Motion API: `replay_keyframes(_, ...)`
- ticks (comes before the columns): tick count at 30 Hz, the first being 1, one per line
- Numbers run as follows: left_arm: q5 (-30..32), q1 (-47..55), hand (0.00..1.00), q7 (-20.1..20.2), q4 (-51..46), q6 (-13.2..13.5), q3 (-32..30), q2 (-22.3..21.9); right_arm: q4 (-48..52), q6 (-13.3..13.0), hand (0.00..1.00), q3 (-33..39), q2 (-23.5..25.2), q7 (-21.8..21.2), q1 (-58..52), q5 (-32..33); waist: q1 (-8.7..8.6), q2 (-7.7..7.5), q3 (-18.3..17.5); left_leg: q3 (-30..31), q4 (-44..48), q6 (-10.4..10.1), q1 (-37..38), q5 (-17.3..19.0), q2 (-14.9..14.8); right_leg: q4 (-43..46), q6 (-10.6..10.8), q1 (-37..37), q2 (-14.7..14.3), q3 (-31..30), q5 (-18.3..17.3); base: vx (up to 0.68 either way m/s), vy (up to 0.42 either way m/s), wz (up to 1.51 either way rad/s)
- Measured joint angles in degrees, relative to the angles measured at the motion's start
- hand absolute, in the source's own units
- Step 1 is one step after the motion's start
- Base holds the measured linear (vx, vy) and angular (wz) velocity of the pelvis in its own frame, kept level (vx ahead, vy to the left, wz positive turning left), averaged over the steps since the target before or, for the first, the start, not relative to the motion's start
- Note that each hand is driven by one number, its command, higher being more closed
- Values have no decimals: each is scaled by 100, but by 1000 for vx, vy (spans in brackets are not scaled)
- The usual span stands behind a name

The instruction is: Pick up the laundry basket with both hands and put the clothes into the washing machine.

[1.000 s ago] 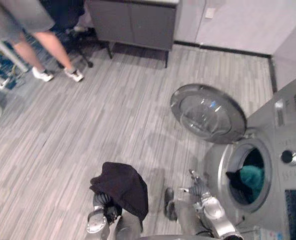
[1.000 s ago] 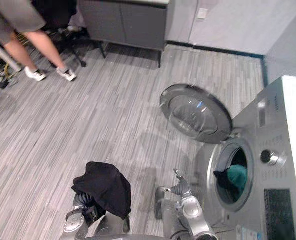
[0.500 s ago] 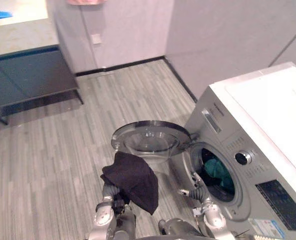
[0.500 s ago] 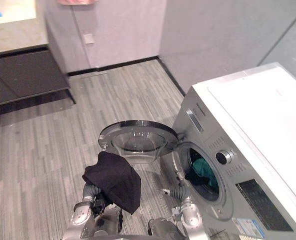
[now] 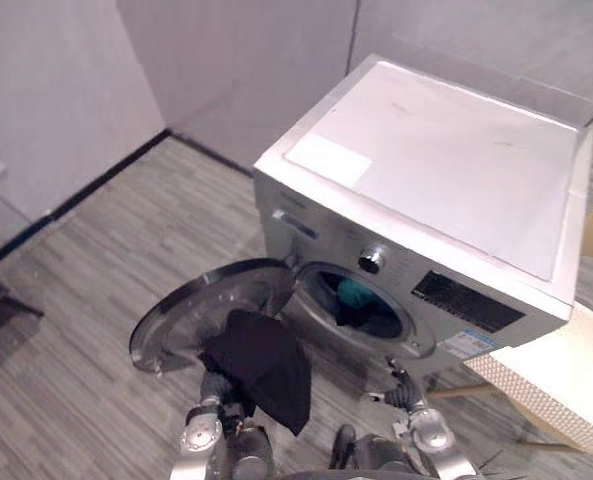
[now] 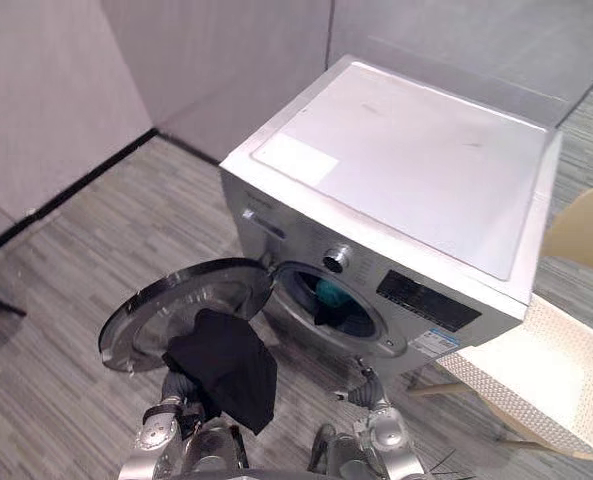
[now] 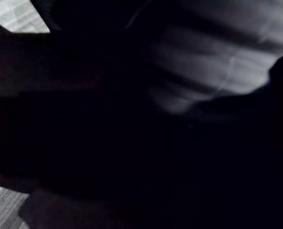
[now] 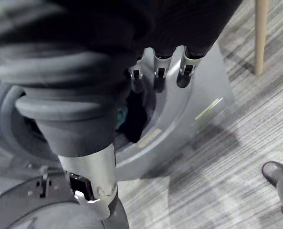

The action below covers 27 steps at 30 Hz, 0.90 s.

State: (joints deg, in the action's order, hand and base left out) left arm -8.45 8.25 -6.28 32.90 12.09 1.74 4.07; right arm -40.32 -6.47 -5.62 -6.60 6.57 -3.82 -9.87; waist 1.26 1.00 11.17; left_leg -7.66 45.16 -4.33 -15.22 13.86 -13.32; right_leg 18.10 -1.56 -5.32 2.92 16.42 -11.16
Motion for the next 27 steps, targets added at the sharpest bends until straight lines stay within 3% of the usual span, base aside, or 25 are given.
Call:
replay_keyframes(1, 0, -45, 100, -9, 14, -1, 1, -3, -20, 5, 0, 126, 15, 14, 43, 53, -6, -50, 67, 322, -408, -58, -15, 54, 248, 23, 4, -15, 2, -186, 4, 106, 28, -84)
replay_keyframes(3, 0, -103, 100, -16, 26, 0, 10, -22, -241, 17, 0, 187, 0, 92, 118, 78, -20, 12, 58, 837, -1417, -128, 34, -2, 526, 104, 15, -64, -9, -423, -1, 107, 93, -76)
replay_keyframes(4, 0, -131, 100, -17, 27, 4, 34, -59, -293, 18, 0, 183, -78, 99, 128, 77, -24, 122, 36, 941, -2024, -171, 119, -344, 551, 203, 107, -128, -113, -561, -48, 126, 140, -76)
replay_keyframes(5, -1, -164, 100, -14, 65, 10, 43, -34, -366, 20, 0, 189, -73, 98, 138, 76, -15, 77, 90, 889, -1957, -25, 140, -309, 539, 289, 188, -161, -101, -661, -103, 125, 148, -62)
replay_keyframes(6, 0, -284, 100, -19, 161, -6, 60, 48, -380, 30, 0, 178, -12, 89, 178, 76, -20, -58, 136, 749, -1909, 11, 147, -280, 590, 441, 257, -252, -1, -790, -147, 107, 140, -40)
replay_keyframes(8, 0, -466, 100, -18, 135, -17, 108, 82, -351, 27, 0, 213, 74, 98, 117, 77, -37, -173, 214, 549, -1752, 106, 84, -200, 637, 762, 341, -515, 109, -949, -204, 52, 143, -46)
replay_keyframes(10, -31, -619, 100, -35, 119, -8, 106, 97, -376, 28, 0, 229, 70, 104, 312, 87, -20, -180, 389, 241, -1276, 211, -123, 42, 563, 1295, 454, -968, 119, -1225, -275, -61, 126, -82)
replay_keyframes(15, -530, -1341, 100, -178, -38, 5, 106, 165, -109, 65, 0, 263, 64, 349, 1003, 346, -45, -121, 1057, -380, 936, 416, -1420, 1153, 14, 3250, 519, -2647, 88, -1537, -860, -211, 94, -90)
replay_keyframes(17, -701, -1629, 100, -268, -39, 24, 106, 141, 34, 84, 0, 266, 77, 406, 1113, 512, -40, -135, 1205, -454, 1511, 427, -1846, 1418, -153, 3777, 486, -3190, 80, -1592, -983, -237, 68, -53)
replay_keyframes(19, -959, -2029, 100, -413, -64, 53, 24, 56, 443, 80, 0, 285, 206, 593, 1393, 746, -46, -135, 1315, -526, 2357, 476, -2722, 1703, -515, 4445, 483, -4172, 19, -1595, -1031, -220, 54, -83)
replay_keyframes(27, -1361, -3447, 100, -796, -533, 61, -6, -365, 1533, 66, 0, 307, 495, 889, 2125, 827, -72, -186, 1693, -382, 4240, 501, -4760, 2238, -1189, 6111, 399, -6487, -248, -1707, -1107, -106, -55, -44)
